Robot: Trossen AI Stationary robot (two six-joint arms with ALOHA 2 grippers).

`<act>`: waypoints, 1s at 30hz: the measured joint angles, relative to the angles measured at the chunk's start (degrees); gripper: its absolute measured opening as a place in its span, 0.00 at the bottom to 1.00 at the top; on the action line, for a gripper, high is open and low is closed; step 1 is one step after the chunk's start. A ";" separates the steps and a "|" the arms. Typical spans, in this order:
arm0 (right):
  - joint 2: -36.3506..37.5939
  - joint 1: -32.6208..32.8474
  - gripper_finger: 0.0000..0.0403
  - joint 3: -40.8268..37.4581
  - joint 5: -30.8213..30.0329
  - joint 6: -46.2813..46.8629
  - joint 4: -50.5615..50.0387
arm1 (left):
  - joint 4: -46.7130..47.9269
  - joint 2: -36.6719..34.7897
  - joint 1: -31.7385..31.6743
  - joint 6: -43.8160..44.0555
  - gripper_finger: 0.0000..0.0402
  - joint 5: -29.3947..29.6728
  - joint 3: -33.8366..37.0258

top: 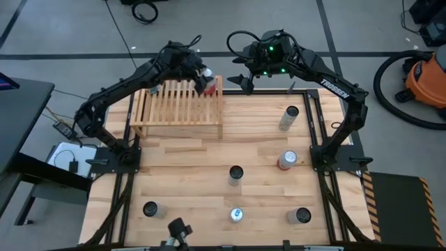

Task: Place canned beverage on shelf
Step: Put the left pink and white soda can on the shelf aligned with the blue soda can

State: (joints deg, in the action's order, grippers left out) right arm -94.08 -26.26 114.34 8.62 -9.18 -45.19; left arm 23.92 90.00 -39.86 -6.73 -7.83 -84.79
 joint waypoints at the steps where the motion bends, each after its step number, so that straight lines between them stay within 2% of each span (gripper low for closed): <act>1: 0.00 0.00 0.91 0.00 0.00 0.00 -0.02 | 0.11 0.00 -0.02 0.00 0.82 0.30 0.00; 16: 0.00 0.01 0.91 0.00 0.02 -0.03 -0.04 | -2.48 -0.07 2.06 -1.50 0.82 0.30 0.00; 21: 0.00 0.00 0.91 0.00 0.02 -1.02 -0.97 | -2.44 -0.09 1.93 -2.96 0.82 5.25 0.00; 30: -0.02 0.01 0.91 0.00 0.02 -1.32 -1.73 | -0.85 0.64 0.33 -1.04 0.82 4.82 0.00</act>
State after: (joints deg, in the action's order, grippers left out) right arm -94.11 -26.25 114.34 8.64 -10.50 -46.92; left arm 23.07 90.63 -39.52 -7.77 -3.01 -84.79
